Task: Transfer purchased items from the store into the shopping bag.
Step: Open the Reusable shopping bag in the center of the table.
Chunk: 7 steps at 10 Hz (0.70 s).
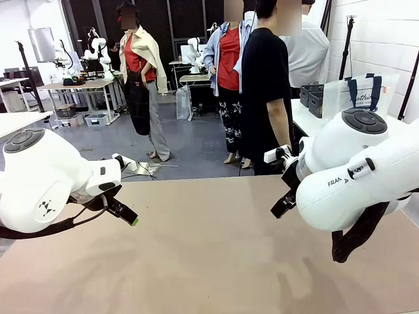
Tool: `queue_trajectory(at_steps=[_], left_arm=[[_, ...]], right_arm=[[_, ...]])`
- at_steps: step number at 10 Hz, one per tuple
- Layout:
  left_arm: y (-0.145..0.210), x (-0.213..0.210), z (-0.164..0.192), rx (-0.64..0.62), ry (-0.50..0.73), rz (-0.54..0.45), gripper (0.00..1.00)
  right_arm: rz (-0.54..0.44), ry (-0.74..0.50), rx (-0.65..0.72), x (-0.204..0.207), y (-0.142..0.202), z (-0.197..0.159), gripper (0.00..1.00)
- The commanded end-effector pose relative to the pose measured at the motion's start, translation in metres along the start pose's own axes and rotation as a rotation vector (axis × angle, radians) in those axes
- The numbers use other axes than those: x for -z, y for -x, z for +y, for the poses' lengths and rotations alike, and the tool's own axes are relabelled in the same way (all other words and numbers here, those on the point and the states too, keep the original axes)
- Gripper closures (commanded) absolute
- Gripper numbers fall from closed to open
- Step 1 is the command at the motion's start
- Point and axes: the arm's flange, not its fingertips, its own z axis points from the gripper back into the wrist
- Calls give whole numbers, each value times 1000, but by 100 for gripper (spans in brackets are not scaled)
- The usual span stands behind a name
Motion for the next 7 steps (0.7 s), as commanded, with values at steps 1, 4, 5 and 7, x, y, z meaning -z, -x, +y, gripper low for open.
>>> queue_trajectory(at_steps=[1, 4, 5, 7], left_arm=[[0, 0, 1, -3, 0, 0, 0], [0, 0, 1, -3, 0, 0, 0], [0, 0, 1, -3, 0, 0, 0], [0, 0, 1, -3, 0, 0, 0]], right_arm=[[0, 0, 0, 0, 0, 0, 0], [0, 0, 0, 0, 0, 0, 0], [0, 0, 0, 0, 0, 0, 0], [0, 0, 0, 0, 0, 0, 0]])
